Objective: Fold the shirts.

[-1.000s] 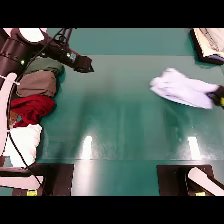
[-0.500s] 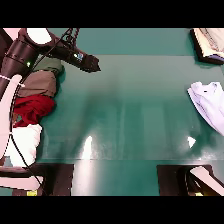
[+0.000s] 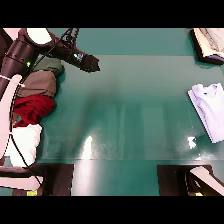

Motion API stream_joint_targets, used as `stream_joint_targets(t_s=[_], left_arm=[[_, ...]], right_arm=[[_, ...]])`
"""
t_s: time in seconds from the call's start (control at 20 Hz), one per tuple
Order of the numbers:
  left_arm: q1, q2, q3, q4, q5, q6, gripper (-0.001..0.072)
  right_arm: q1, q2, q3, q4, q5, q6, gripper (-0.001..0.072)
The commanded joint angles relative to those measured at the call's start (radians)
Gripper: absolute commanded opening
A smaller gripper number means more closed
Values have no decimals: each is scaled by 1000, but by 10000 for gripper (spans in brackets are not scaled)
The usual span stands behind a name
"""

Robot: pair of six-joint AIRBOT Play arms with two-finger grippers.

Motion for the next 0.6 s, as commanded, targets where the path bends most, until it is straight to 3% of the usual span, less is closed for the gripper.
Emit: stream_joint_targets(t_s=[0.0,0.2,0.25,0.3,0.35,0.5,0.55], left_arm=[[0,1,0,2,10,-1,25],[0,1,0,0,-32,-2,25],[0,1,0,0,-34,-2,25],[0,1,0,-2,-33,-2,25],[0,1,0,-2,-33,-2,25],[0,1,0,-3,-34,-2,25],[0,1,0,-3,-34,-2,25]], right_arm=[[139,0,76,153,69,30,596],[500,0,78,215,83,30,573],[585,0,78,215,72,29,466],[672,0,78,212,60,27,305],[747,0,78,203,47,27,205],[924,0,78,198,9,27,14],[966,0,78,198,3,27,14]])
